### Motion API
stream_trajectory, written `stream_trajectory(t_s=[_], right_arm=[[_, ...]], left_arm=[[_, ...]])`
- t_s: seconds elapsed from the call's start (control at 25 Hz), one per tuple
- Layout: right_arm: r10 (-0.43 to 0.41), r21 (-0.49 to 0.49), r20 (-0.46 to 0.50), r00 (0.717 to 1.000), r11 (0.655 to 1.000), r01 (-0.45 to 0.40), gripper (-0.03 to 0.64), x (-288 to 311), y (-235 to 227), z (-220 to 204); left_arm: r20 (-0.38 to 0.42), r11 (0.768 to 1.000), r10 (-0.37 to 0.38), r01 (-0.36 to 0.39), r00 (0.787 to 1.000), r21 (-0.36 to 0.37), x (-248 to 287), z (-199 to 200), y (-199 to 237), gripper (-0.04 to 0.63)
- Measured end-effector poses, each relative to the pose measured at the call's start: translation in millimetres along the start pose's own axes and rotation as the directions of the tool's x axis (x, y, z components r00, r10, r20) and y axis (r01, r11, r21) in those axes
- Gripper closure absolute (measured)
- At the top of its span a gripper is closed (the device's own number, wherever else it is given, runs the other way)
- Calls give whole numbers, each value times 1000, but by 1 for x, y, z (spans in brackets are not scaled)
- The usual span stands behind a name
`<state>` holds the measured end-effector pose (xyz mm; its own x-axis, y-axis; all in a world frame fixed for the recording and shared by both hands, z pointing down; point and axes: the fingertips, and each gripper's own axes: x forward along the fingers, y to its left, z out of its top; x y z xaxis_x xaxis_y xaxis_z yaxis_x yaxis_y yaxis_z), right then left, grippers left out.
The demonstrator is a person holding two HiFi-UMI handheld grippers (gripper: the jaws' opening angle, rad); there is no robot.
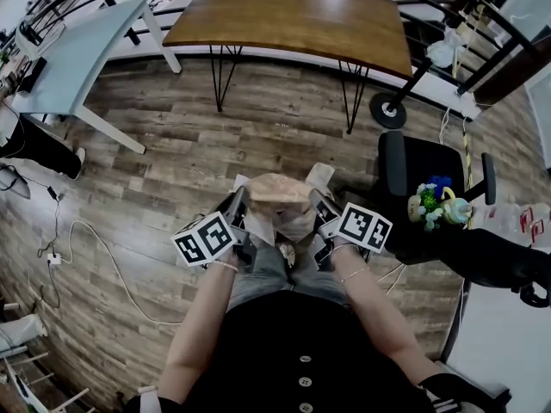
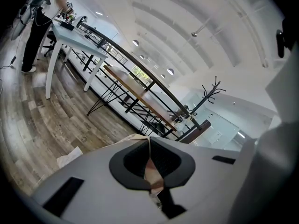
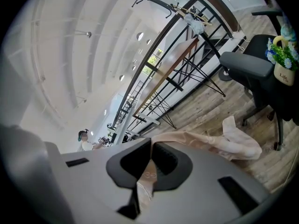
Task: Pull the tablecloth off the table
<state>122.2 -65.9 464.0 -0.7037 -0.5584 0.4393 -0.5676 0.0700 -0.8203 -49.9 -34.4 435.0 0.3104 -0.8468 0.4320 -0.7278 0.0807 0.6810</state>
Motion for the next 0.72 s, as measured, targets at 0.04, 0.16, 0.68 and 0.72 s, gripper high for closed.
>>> stream_trajectory(t_s=[0.04, 0.16, 0.68, 0.72], right_arm=[[0, -1, 1, 1000, 1000, 0, 589, 0, 0, 0], [-2, -6, 5, 1000, 1000, 2, 589, 0, -1, 0], [-20, -19, 32, 999, 1000, 21, 589, -3, -2, 3], [-19, -21, 32, 999, 1000, 19, 589, -3, -2, 3]], left_arm=[[-1, 1000, -1, 1, 1000, -1, 0, 0, 0, 578], [-1, 1000, -3, 3, 1000, 1, 1, 0, 1, 578], [-11, 1000, -9, 9, 1000, 3, 0, -6, 1, 578], [-11, 1000, -6, 6, 1000, 3, 0, -6, 2, 578]])
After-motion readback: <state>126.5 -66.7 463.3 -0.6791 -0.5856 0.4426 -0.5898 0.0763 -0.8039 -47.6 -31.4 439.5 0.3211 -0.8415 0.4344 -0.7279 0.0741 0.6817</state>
